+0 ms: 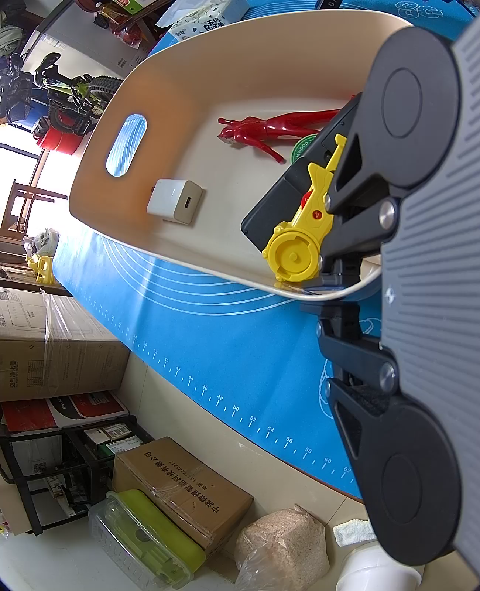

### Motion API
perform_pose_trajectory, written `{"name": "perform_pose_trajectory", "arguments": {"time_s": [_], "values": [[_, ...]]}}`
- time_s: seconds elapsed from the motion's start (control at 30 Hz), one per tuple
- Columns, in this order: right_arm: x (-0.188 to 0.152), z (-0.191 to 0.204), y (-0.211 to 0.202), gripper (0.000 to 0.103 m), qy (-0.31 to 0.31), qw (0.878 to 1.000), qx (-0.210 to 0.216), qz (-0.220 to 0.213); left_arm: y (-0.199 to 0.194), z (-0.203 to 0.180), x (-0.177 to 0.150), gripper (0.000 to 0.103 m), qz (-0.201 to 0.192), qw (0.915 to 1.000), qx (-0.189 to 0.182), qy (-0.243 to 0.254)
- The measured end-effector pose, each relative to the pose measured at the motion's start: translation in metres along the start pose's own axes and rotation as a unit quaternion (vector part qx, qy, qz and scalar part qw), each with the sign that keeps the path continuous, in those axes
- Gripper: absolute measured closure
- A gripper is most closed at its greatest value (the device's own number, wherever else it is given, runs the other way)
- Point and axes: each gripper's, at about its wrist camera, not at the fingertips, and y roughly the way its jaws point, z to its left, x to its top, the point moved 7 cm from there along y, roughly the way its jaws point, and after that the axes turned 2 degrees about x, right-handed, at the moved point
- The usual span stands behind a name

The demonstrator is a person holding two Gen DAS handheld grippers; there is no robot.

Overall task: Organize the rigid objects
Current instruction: 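Move the right gripper to the clear tape roll and grasp its rim, then carry the tape roll into the basket and open the right gripper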

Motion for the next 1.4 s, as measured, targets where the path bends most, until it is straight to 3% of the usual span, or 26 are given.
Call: {"name": "perform_pose_trajectory", "arguments": {"time_s": [0.07, 0.13, 0.2, 0.5, 0.8, 1.13, 1.4], "values": [[0.001, 0.004, -0.002, 0.050, -0.006, 1.000, -0.003, -0.004, 0.000, 0.001, 0.000, 0.096, 0.000, 1.0000, 0.000, 0.000], [0.003, 0.004, -0.003, 0.073, 0.002, 1.000, -0.003, -0.007, -0.001, 0.001, 0.000, 0.096, 0.000, 1.0000, 0.000, -0.001], [0.004, 0.000, -0.003, 0.087, 0.020, 1.000, 0.002, -0.005, -0.001, 0.001, 0.000, 0.096, 0.000, 1.0000, 0.000, -0.001], [0.007, -0.001, -0.016, 0.087, 0.036, 0.999, 0.013, -0.031, -0.001, 0.002, 0.000, 0.096, 0.000, 1.0000, -0.001, -0.002], [0.049, 0.027, -0.060, 0.087, 0.018, 0.995, 0.046, -0.087, -0.001, 0.002, 0.000, 0.096, 0.000, 1.0000, -0.001, -0.002], [0.087, 0.099, -0.101, 0.087, -0.035, 0.986, 0.107, -0.120, -0.001, 0.002, 0.000, 0.096, 0.000, 1.0000, -0.001, -0.002], [0.075, 0.173, -0.097, 0.087, -0.094, 0.979, 0.150, -0.105, 0.000, 0.001, 0.000, 0.096, 0.000, 1.0000, 0.000, -0.002]]}}
